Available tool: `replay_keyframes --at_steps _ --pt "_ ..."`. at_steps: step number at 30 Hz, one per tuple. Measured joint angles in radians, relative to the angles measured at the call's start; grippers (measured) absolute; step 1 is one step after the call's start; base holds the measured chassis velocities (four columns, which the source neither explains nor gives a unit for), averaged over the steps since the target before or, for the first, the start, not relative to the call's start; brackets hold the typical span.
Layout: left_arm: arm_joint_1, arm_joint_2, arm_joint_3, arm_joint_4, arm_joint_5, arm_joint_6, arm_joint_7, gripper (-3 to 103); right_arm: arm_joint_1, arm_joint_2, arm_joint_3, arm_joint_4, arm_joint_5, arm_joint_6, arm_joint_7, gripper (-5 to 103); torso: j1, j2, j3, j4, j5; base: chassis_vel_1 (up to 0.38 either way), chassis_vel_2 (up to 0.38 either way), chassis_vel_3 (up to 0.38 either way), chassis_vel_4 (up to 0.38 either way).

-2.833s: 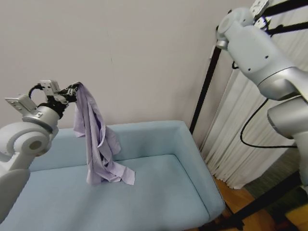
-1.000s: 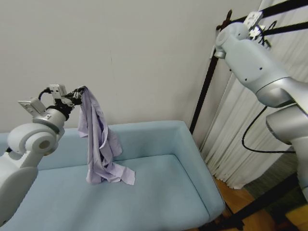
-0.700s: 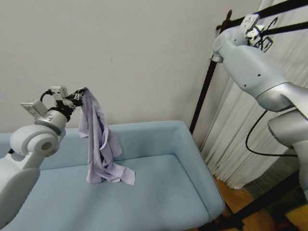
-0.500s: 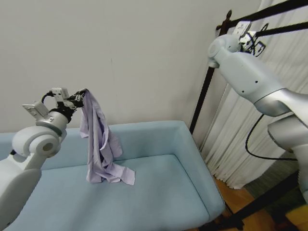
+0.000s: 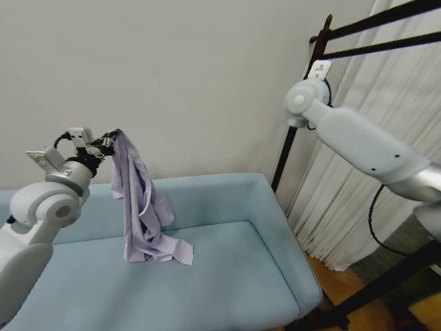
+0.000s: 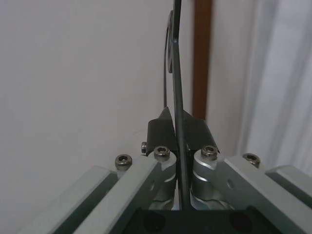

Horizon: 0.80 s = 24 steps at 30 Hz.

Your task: Pick up the clothes from the sofa and hang them on the clothes hanger.

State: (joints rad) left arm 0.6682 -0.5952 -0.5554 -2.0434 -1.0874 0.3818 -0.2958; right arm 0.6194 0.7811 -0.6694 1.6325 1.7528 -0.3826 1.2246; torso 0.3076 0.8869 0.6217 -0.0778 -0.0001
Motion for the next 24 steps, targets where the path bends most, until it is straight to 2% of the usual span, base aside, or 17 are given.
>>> replay_keyframes --at_steps 2,3,4,7,8,10,13,14,16,19,24 --pt "0.003 0.027 0.004 0.01 -0.042 -0.005 0.019 3 -0.044 -0.043 0.023 0.102 -0.001 -0.005 -0.096 2 0.0 0.0 0.0 0.0 0.0 0.0 0.0 0.0 0.0" --pt "0.003 0.027 0.004 0.01 -0.042 -0.005 0.019 3 -0.044 -0.043 0.023 0.102 -0.001 -0.005 -0.096 2 0.0 0.0 0.0 0.0 0.0 0.0 0.0 0.0 0.0" --pt "0.004 0.04 0.004 0.016 -0.062 -0.009 0.029 3 -0.068 -0.064 0.038 0.146 -0.001 -0.007 -0.151 2 0.0 0.0 0.0 0.0001 -0.0001 0.0 0.0 0.0 0.0" --pt "-0.007 0.088 0.012 0.043 -0.122 -0.032 0.103 3 -0.166 -0.143 0.121 0.307 0.024 -0.02 -0.364 2 0.0 0.0 0.0 -0.0002 0.0001 0.0 0.0 0.0 0.0" --pt "-0.007 0.088 0.012 0.043 -0.122 -0.032 0.103 3 -0.166 -0.143 0.121 0.307 0.024 -0.02 -0.364 2 0.0 0.0 0.0 -0.0002 0.0001 0.0 0.0 0.0 0.0" --pt "-0.029 0.117 0.024 0.066 -0.156 -0.045 0.154 3 -0.211 -0.185 0.151 0.379 0.045 -0.024 -0.491 2 0.0 0.0 0.0 -0.0003 0.0002 0.0 0.0 0.0 0.0" --pt "-0.066 0.16 0.039 0.1 -0.219 -0.057 0.22 3 -0.254 -0.219 0.177 0.457 0.06 -0.028 -0.615 2 0.0 0.0 0.0 -0.0003 0.0001 0.0 0.0 0.0 0.0" --pt "-0.066 0.16 0.039 0.1 -0.219 -0.057 0.22 3 -0.254 -0.219 0.177 0.457 0.06 -0.028 -0.615 2 0.0 0.0 0.0 -0.0003 0.0001 0.0 0.0 0.0 0.0" --pt "-0.098 0.188 0.055 0.122 -0.265 -0.057 0.249 3 -0.281 -0.226 0.204 0.512 0.068 -0.032 -0.677 2 0.0 0.0 0.0 0.0 0.0 0.0 0.0 0.0 0.0" --pt "-0.114 0.218 0.064 0.132 -0.302 -0.053 0.261 3 -0.305 -0.235 0.248 0.59 0.097 -0.044 -0.727 2 0.0 0.0 0.0 0.0001 0.0 0.0 0.0 0.0 0.0" --pt "-0.104 0.254 0.058 0.13 -0.325 -0.051 0.271 3 -0.31 -0.239 0.292 0.687 0.149 -0.051 -0.747 2 0.0 0.0 0.0 -0.0002 0.0 0.0 0.0 0.0 0.0"
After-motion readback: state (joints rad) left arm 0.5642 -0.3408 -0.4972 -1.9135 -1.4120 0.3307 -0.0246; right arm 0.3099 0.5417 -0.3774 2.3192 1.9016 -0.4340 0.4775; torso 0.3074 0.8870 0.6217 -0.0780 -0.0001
